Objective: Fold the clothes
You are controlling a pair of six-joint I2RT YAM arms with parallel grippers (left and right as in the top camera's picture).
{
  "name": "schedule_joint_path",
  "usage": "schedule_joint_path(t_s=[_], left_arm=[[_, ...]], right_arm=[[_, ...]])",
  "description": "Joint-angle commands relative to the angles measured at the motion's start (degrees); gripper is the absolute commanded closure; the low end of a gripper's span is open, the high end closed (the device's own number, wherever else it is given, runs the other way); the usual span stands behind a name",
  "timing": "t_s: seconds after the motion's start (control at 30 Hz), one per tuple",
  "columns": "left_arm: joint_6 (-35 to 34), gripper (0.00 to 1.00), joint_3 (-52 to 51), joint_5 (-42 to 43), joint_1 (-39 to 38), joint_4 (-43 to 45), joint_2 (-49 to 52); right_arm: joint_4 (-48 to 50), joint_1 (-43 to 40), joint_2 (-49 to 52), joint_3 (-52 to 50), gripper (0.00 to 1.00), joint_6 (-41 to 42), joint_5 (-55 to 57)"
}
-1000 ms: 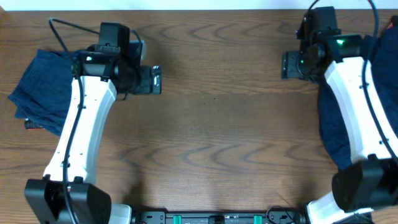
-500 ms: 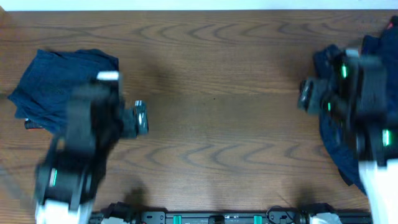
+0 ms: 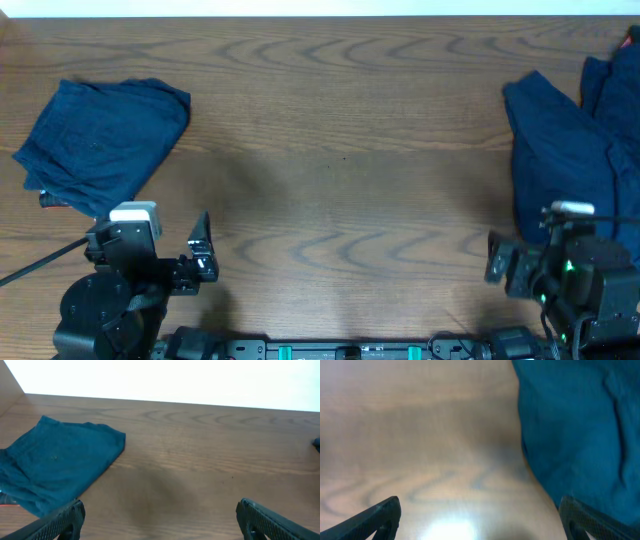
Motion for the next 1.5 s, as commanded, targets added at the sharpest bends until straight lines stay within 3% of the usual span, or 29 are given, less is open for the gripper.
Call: schedule_joint_path(t_s=[0.0,0.5,0.63,0.8,1.13,1.37,1.47], left_arm=[[-0.55,0.02,-0.31,-0.79,-0.28,-0.85,0.0],[-0.55,0.02,-0.31,-0.79,-0.28,-1.05,0.0],[-0.55,0.02,-0.31,-0.79,-0.28,-1.05,0.0],[-0.55,0.02,-0.31,-0.79,-0.28,-1.05,0.0],[-0.55,0.02,-0.31,-0.79,-0.28,-1.05,0.0],[-0.55,0.02,-0.31,-0.79,-0.28,-1.05,0.0],[-0.55,0.02,-0.31,-0.79,-0.28,-1.05,0.0]], right_arm=[[-1.4,0.44,-0.26,-0.37,0.01,0.92,0.66],[-1.49,0.44,-0.61,-0.5,0.01,0.9,0.13],[2.25,-0.46,-2.69,-1.4,0.01,-0.59,0.2],[15.56,-2.6,-11.28,-9.35,0.01,-3.54,-0.07],[43.71,-3.28,-31.43,-35.08,0.01,-11.02,-2.67],[68.19,-3.65,-31.76,-50.6,0.01,-12.02,-1.29],[72.11,-3.58,-31.76,-55.89,0.01,-12.0,-1.53]])
